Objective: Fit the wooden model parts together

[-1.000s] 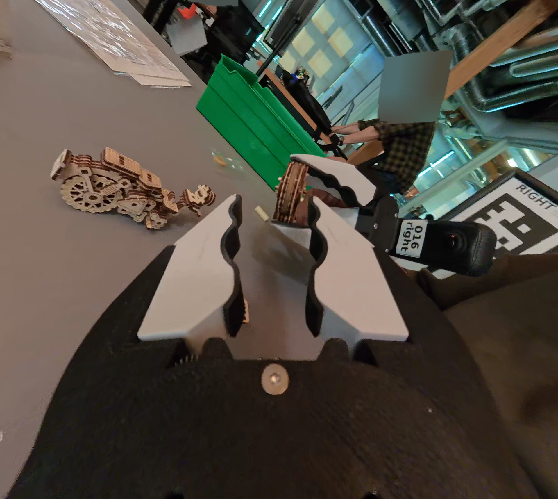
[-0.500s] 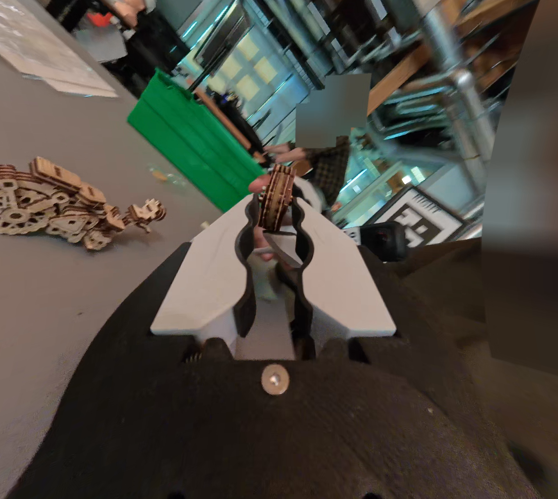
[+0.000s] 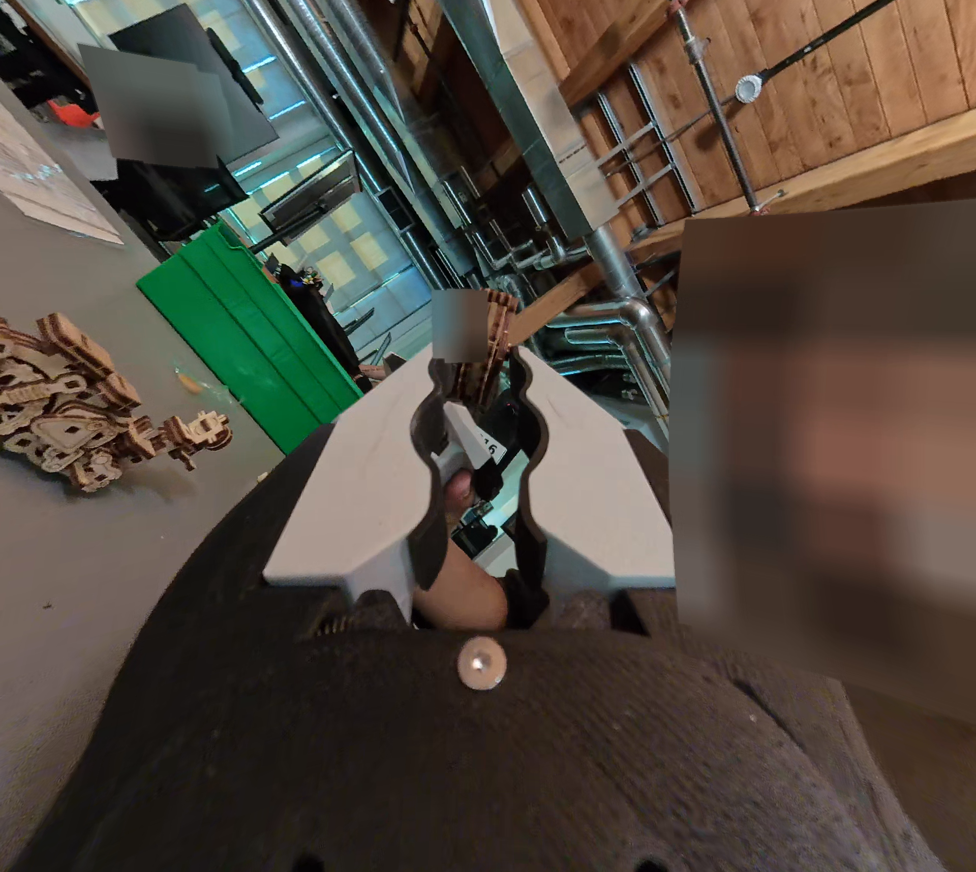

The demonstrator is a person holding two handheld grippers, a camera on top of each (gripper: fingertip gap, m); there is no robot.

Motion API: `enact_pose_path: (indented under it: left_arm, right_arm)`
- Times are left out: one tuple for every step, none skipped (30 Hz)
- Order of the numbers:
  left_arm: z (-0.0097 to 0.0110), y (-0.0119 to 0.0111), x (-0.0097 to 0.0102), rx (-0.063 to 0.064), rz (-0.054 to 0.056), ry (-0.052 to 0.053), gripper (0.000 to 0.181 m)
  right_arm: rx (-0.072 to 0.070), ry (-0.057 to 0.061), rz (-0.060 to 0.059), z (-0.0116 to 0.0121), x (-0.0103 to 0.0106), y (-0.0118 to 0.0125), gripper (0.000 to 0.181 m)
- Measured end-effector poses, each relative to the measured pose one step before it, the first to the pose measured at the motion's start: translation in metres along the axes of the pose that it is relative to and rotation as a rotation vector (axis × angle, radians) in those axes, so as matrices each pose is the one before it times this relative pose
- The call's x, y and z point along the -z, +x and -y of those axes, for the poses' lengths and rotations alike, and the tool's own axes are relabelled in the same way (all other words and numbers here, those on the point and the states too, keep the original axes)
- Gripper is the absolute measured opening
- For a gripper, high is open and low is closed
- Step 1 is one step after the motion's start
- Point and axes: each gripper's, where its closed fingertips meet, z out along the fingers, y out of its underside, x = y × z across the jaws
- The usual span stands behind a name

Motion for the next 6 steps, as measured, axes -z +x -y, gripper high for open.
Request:
enact_pose_path:
  left_arm:
    - [0.00085, -0.00196, 0.00021, 0.0040, 0.0118, 0.0098, 0.018]
    - [0.00058, -0.00135, 0.00009, 0.0054, 0.0062, 0.0092, 0.018]
    - [0.00040, -0.00115, -0.00003, 0.0088, 0.0038, 0.0082, 0.018]
    - [0.00022, -0.00097, -0.00007, 0.0105, 0.0017, 0.0079, 0.018]
    - [0.00012, -0.00071, -0.00015, 0.0100, -0.0001, 0.0071, 0.018]
    - [-0.00019, -0.00010, -0.00010, 0.0079, -0.0035, 0.0047, 0.018]
  right_arm:
    - [-0.0476, 0.0033, 0.0091, 0.00041, -0.00029, -0.00037, 0.042]
    - [-0.0341, 0.0007, 0.0085, -0.00016, -0.00037, -0.00056, 0.042]
    - [-0.0176, -0.0031, 0.0055, -0.00082, -0.00045, -0.00066, 0.042]
    - [-0.0031, -0.0059, 0.0024, -0.00137, -0.00060, -0.00061, 0.042]
    - [0.0075, -0.0073, 0.0012, -0.00172, -0.00050, -0.00088, 0.042]
    - [0.0124, -0.0076, -0.0005, -0.00180, -0.00059, -0.00094, 0.041]
